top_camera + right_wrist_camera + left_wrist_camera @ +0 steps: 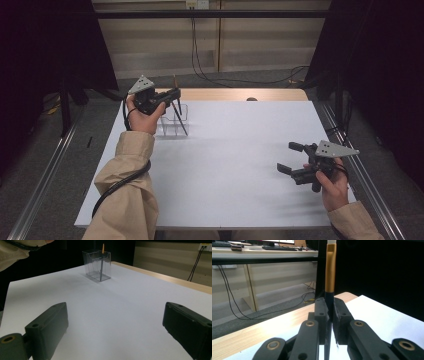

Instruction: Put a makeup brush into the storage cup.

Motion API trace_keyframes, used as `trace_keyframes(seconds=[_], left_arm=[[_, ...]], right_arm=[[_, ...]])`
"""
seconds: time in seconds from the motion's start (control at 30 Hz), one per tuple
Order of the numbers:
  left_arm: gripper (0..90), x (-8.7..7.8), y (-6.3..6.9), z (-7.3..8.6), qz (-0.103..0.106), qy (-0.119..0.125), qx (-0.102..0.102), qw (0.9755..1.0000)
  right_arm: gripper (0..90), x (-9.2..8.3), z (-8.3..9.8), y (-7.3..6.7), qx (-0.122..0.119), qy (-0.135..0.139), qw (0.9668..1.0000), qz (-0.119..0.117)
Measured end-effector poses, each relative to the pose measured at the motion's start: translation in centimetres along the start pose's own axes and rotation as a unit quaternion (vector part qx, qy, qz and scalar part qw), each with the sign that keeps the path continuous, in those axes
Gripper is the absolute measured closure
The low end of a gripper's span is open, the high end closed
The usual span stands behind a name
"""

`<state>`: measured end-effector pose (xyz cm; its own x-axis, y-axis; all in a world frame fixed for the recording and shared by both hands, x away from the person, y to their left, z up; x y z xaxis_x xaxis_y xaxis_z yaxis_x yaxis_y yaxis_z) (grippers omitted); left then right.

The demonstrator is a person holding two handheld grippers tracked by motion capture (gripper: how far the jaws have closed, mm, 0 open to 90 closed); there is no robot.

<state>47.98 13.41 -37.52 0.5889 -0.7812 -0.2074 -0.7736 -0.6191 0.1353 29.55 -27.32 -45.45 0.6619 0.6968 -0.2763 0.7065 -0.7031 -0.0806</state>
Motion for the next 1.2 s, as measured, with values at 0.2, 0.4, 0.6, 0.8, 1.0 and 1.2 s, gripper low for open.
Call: trace_keyframes(seconds=[0.2,0.4,0.6,0.8,1.0,1.2], left_arm=[[83.2,0.2,-0.3,0.4,-0.012,-0.006,0.006,0.9999],[83.2,0.3,-0.7,0.9,-0.029,-0.005,0.010,0.9995],[83.1,0.6,-0.8,1.4,-0.037,-0.011,0.018,0.9991],[83.1,0.8,-0.9,1.8,-0.040,-0.011,0.016,0.9990],[83.1,0.7,-1.1,2.4,-0.045,-0.014,0.015,0.9988],[83.0,0.6,-1.2,2.7,-0.047,-0.016,0.016,0.9986]], right_arm=[[5.6,0.0,0.0,0.0,0.000,0.000,1.0000,-0.001],[5.7,0.1,0.0,0.0,0.000,0.000,1.0000,-0.003],[5.7,0.0,0.0,-0.1,0.001,0.002,1.0000,-0.003],[5.7,0.0,-0.1,-0.1,0.000,0.003,1.0000,-0.002],[5.7,0.0,-0.1,-0.1,0.000,0.003,1.0000,-0.001],[5.7,0.0,-0.1,-0.1,-0.001,0.004,1.0000,-0.001]])
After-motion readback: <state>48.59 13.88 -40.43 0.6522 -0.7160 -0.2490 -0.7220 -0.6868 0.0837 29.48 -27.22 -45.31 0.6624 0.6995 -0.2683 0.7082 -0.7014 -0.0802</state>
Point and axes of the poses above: each handheld gripper's, and its own axes: x roughly forward along the jaws, z roughly out of its underside, y roughly to its right, the point moved 5 cm from there along x, roughly forward along the jaws, and after that the axes turned 4 degrees about z, right-handed, at the moved point
